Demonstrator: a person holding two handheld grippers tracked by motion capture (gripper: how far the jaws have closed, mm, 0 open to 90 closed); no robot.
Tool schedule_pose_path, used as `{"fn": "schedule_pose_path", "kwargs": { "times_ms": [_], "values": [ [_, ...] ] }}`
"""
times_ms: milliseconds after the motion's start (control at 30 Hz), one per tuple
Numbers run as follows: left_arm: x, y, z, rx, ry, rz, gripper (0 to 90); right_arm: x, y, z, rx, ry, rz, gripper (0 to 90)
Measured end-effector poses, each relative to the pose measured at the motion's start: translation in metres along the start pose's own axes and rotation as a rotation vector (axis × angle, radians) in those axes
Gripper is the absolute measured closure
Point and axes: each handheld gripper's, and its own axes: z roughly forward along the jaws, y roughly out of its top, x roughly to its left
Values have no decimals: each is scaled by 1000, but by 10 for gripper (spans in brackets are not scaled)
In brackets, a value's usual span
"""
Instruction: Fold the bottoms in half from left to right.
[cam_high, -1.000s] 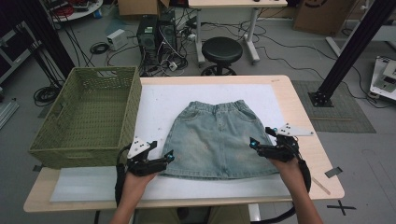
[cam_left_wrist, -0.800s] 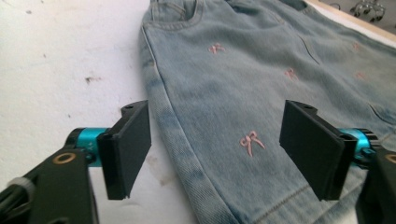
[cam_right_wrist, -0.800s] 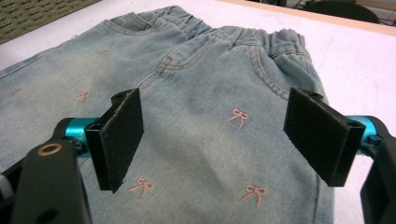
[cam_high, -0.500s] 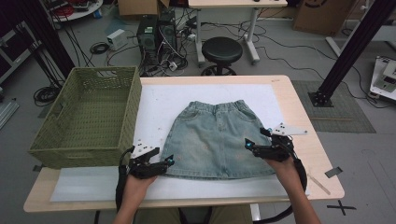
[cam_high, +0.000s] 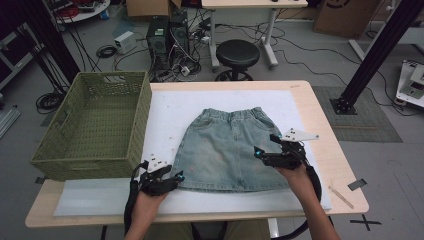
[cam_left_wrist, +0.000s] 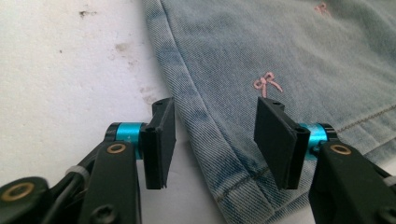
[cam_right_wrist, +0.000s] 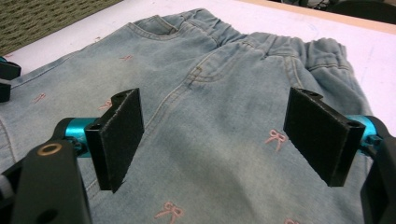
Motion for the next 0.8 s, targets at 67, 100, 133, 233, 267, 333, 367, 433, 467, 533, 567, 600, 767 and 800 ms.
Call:
{"fn": "schedule_pose_path", "kwargs": {
  "times_ms": [67,100,133,233,267,333,367,433,467,533,567,600,767,800],
  "values": [
    [-1,0,1,11,7,6,527,1,2,3,8,5,-3,207],
    [-1,0,1,13,13,14,540,2,2,4,11,6,-5,207],
    [-2,0,1,14,16,15,559,3,3,6,14,11,-6,207],
    [-3,0,1,13,24,16,628,4,6,12,24,25,2,236],
    [-3,0,1,13,28,15,647,5,8,14,29,33,7,247],
    [-3,0,1,13,28,15,687,6,10,22,41,47,12,247],
    [-3,0,1,13,26,21,707,8,13,27,55,54,13,247],
    [-4,0,1,13,19,28,751,10,16,35,61,74,17,246],
    [-5,0,1,11,13,33,781,11,18,39,70,80,20,246],
    [-6,0,1,9,10,35,825,16,23,49,87,96,16,247],
    [-6,0,0,7,5,37,835,19,26,54,94,101,10,246],
    [-5,0,0,7,-2,36,842,23,31,60,102,109,-2,246],
    [-3,-3,-4,-14,-39,-1,850,37,48,84,122,147,-4,248],
    [-3,-3,-5,-13,-43,1,851,40,51,88,129,151,-10,248]
  ]
}}
